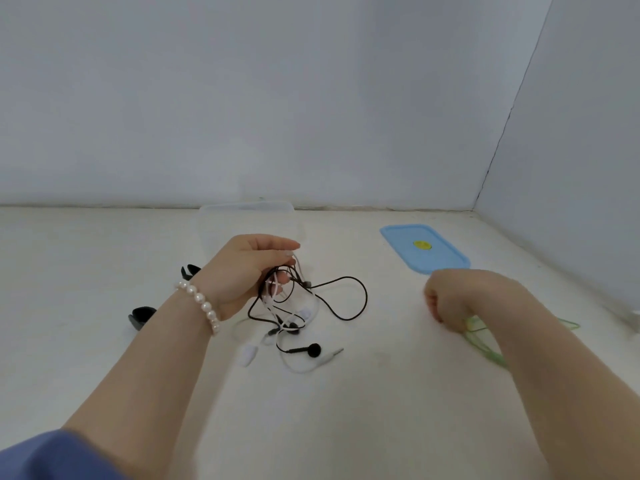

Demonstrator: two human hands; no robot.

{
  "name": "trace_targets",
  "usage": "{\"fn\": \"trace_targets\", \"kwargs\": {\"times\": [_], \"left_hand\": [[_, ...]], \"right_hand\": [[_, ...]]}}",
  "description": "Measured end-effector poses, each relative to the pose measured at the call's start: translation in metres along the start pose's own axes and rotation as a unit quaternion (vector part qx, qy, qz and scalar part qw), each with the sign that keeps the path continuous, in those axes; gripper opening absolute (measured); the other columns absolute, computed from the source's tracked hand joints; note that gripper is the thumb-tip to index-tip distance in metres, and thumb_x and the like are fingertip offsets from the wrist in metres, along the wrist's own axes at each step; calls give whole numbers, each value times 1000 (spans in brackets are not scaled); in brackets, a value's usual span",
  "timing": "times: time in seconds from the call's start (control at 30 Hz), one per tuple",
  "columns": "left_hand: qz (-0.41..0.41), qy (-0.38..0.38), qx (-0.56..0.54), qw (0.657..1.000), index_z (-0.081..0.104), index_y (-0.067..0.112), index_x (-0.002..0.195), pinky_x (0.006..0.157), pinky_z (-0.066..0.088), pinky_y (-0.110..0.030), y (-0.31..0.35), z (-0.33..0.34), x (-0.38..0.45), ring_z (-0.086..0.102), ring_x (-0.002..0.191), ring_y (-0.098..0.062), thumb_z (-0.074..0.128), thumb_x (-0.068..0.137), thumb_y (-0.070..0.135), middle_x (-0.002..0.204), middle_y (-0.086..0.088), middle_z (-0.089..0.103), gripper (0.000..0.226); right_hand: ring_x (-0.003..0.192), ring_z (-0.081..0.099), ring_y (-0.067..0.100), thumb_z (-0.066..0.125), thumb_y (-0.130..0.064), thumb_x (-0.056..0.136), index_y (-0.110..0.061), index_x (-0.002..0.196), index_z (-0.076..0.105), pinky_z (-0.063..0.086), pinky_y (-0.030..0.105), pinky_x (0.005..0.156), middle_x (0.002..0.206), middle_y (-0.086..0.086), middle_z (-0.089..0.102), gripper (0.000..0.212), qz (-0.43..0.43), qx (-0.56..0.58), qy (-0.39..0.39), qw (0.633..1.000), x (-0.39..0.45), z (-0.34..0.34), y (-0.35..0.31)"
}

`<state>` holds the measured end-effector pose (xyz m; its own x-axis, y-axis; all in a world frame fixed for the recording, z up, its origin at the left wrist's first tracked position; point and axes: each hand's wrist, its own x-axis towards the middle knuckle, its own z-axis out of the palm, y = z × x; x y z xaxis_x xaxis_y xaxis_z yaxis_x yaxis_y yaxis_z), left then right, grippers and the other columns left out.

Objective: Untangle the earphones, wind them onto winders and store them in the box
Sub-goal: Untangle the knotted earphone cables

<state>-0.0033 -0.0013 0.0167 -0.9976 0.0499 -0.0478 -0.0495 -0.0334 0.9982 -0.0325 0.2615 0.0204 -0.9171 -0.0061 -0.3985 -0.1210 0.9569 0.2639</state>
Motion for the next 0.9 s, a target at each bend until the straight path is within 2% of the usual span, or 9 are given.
{"fn": "trace_targets", "kwargs": {"times": [0.13,0.23,0.3,0.37,0.47,0.57,0.63,0.77,0.9], "left_hand": [[-5,-27,-75,997,61,1,104,43,43,-19,0,5,0,55,46,-12,43,88,-10,75,-7,58,27],[-10,-49,-139,989,60,-3,106,43,43,-19,0,9,-1,52,45,-11,38,88,-13,73,-7,57,30],[-9,-52,-197,979,59,-3,105,43,43,-19,1,12,0,50,44,-10,36,89,-13,72,-7,54,29],[-10,-40,-255,966,58,-2,102,42,42,-17,1,13,2,48,43,-9,34,88,-14,71,-6,52,30],[-18,-20,-335,942,56,0,103,40,39,-14,0,15,4,44,40,-6,31,85,-16,69,-3,49,34],[-36,7,-413,910,54,0,101,39,38,-14,-1,14,6,43,36,-6,30,86,-14,57,-1,51,32],[-50,19,-468,882,54,-2,99,39,40,-14,-2,13,7,43,35,-6,26,88,-13,48,-2,49,32],[-57,49,-523,849,54,-6,95,52,48,-14,-2,13,8,45,58,-5,26,89,-12,55,-6,54,30],[-46,40,-526,848,56,-6,91,57,55,-19,1,19,3,62,50,-11,33,93,-6,55,-11,62,23]], "right_hand": [[79,57,18,65,-4,71,-10,99,70,40,20,54,87,2,63,28,51,24,-15,998,1,-3,19],[82,59,20,63,-14,76,-15,79,66,43,25,67,83,2,63,4,-4,150,99,984,3,-8,6],[75,56,19,59,-13,79,-12,77,65,43,27,65,75,0,60,6,-86,287,183,936,1,-13,-13],[68,53,19,56,-8,78,-10,79,63,47,33,65,67,-1,57,8,-152,418,240,863,-6,-18,-34],[57,49,20,51,-2,76,-17,74,52,43,32,56,62,5,55,15,-177,527,334,761,-18,-20,-56],[43,47,18,50,2,77,-20,79,45,36,23,43,56,3,50,23,-224,610,338,681,-32,-21,-67],[40,54,19,61,-5,80,-19,84,47,38,23,42,57,4,58,20,-267,613,283,688,-38,-21,-71],[59,68,26,81,-30,66,-20,89,51,54,37,57,72,13,70,39,-267,556,168,769,-38,-16,-82],[62,65,18,83,-25,65,-27,93,58,57,38,66,75,6,71,38,-261,520,143,800,-31,-7,-93]]}}
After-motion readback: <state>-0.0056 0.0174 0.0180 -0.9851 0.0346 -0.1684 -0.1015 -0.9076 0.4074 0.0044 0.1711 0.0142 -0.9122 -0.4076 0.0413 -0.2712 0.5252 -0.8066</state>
